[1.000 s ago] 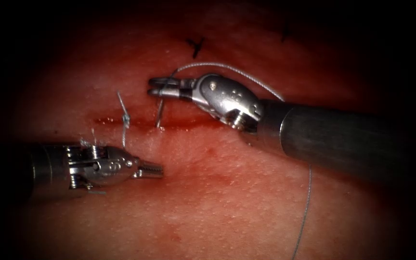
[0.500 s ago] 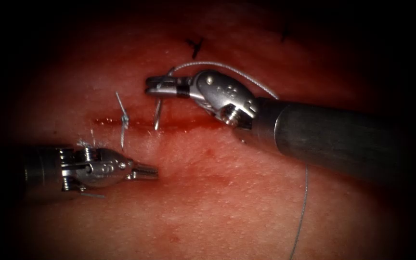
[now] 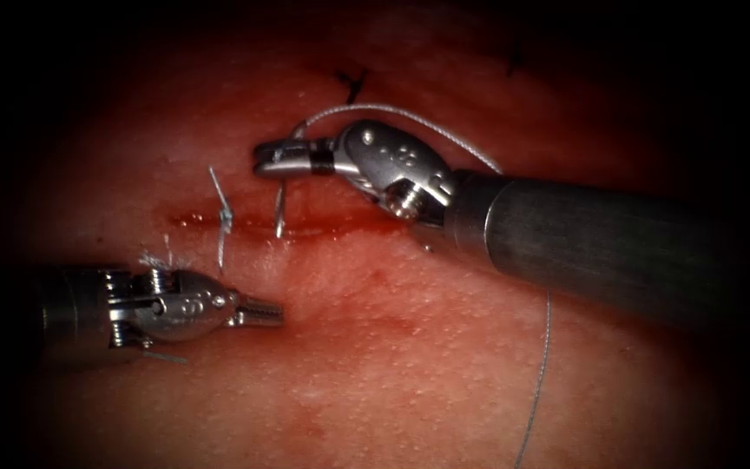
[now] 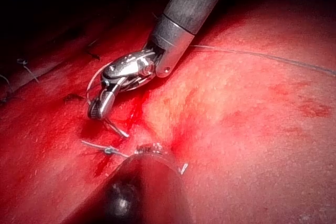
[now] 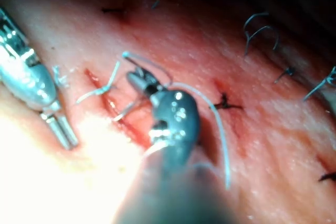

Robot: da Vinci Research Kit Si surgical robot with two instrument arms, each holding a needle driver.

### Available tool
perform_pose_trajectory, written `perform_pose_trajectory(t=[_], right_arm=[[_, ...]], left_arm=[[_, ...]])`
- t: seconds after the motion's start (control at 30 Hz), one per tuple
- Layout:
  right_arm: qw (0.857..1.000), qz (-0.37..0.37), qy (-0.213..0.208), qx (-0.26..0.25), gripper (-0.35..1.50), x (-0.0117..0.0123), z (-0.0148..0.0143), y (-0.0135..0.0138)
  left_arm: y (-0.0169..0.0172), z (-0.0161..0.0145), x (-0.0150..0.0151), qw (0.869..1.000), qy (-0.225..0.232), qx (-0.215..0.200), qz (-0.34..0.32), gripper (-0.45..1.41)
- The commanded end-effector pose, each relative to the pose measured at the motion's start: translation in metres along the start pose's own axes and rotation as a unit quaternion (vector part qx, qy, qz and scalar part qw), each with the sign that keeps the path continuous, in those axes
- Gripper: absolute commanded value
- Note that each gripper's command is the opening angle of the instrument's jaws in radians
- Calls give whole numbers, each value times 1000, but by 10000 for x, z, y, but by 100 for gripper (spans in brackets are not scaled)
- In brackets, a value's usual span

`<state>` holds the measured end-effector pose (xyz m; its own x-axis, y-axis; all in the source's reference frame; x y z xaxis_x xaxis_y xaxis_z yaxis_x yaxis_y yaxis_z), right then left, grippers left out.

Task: Wound Closure

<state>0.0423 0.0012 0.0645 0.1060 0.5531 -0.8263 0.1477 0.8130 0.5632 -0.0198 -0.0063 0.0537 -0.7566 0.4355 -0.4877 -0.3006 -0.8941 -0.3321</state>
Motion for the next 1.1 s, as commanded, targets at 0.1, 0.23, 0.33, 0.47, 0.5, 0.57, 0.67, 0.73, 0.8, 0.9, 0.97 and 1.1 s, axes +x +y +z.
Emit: perform_pose_trajectory(t=[0.1,0.23,0.33,0.47,0.5,0.57,0.67,0.73,0.8,0.9,0.97,1.1], right_arm=[[1000,16,0,5,-35,2,7,5],[999,39,6,7,-35,2,6,5],[998,64,11,12,-35,0,5,4],[994,102,29,22,-35,-1,5,4],[993,113,33,25,-35,-2,5,4],[991,126,41,31,-35,-3,5,5],[988,138,54,36,-35,-4,5,6],[984,152,78,48,-35,-4,7,6],[983,154,82,51,-35,-4,8,6],[982,160,84,58,-35,-7,15,5],[980,172,83,64,-35,-9,20,4],[972,208,85,71,-35,-11,25,2]], left_arm=[[-3,9,4,1000,1,0,1,-22],[-3,13,2,1000,2,0,1,-22],[-3,15,0,1000,3,0,2,-22],[-3,17,-1,1000,3,1,3,-22],[-3,18,0,1000,3,0,2,-22],[-2,18,0,1000,3,0,2,-22],[-2,18,0,1000,3,0,2,-22],[-2,18,0,1000,3,0,-1,-22],[-2,18,0,1000,3,0,2,-22],[-2,18,-1,1000,4,-1,2,-22],[-2,17,-1,1000,4,-1,6,-22],[-3,16,-3,1000,4,-3,10,-22]])
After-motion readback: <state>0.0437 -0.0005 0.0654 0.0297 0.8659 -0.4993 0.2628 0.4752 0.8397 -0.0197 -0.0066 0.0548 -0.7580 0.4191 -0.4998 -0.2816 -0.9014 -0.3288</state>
